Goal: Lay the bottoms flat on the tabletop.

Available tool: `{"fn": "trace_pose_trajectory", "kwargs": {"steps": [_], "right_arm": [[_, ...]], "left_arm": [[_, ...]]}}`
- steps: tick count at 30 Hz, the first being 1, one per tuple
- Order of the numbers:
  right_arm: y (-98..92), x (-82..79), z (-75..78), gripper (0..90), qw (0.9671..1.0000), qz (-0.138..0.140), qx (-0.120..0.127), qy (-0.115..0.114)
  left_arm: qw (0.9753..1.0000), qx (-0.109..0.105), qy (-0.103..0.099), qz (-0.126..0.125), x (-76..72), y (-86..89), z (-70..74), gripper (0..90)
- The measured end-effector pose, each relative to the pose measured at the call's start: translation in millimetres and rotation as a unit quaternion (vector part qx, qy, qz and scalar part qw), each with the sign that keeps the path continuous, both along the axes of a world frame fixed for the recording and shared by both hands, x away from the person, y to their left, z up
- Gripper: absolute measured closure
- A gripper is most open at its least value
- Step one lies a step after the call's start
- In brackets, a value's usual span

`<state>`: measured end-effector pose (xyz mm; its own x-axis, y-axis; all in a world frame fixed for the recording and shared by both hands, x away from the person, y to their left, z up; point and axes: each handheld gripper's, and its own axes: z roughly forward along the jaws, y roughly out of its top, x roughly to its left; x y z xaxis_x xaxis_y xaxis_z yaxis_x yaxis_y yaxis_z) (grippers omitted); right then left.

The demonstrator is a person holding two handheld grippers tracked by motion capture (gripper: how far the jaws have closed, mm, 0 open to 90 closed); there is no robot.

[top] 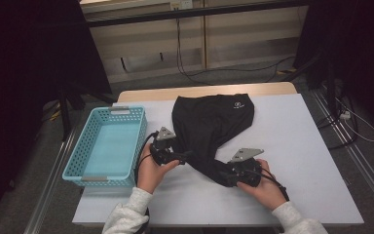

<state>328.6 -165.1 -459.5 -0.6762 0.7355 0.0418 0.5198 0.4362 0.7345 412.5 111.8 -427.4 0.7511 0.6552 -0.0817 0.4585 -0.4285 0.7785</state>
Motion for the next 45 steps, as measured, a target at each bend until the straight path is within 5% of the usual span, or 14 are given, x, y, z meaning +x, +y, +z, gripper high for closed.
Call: {"fn": "trace_pose_trajectory", "kwargs": {"steps": [6,10,17,20,23,27,35,40,45], "right_arm": [[6.5,1.4,1.2,83.8,0.9998,0.019,-0.003,-0.002],[1.4,9.4,3.1,86.0,0.999,0.002,0.041,0.019],[-20.1,20.9,12.8,85.9,0.994,-0.07,0.082,-0.018],[-26.7,24.4,13.1,85.7,0.9924,-0.092,0.077,-0.027],[-29.9,27.2,8.6,78.3,0.9929,-0.092,0.074,-0.011],[-32.8,26.8,7.2,54.9,0.993,-0.104,0.051,-0.019],[-55.0,21.4,16.2,28.5,0.9823,-0.165,0.073,-0.05],[-70.7,16.2,16.7,27.0,0.9755,-0.195,0.086,-0.052],[-76.6,11.3,13.8,26.9,0.9756,-0.198,0.082,-0.048]], "left_arm": [[1.0,-0.004,0.0,-0.001,-2.4,-0.5,0.6,18.9],[1.0,-0.006,0.003,0.0,-3.8,1.1,-0.2,18.9],[0.9999,-0.006,0.001,-0.013,-8.1,-2.6,-0.9,18.4],[0.9999,-0.009,0.002,-0.014,-10.2,-5.2,-1.7,18.5],[0.9998,-0.003,-0.001,-0.021,-11.0,-8.0,-2.6,18.7],[0.9993,-0.009,0.003,-0.037,-14.2,-16.8,-4.4,20.0],[0.9965,-0.02,0.008,-0.08,-21.4,-40.2,-5.8,29.3],[0.9943,-0.004,0.02,-0.105,-24.8,-62.2,-19.9,33.4],[0.9936,0.005,0.016,-0.112,-23.9,-74.8,-29.8,35.4]]}}
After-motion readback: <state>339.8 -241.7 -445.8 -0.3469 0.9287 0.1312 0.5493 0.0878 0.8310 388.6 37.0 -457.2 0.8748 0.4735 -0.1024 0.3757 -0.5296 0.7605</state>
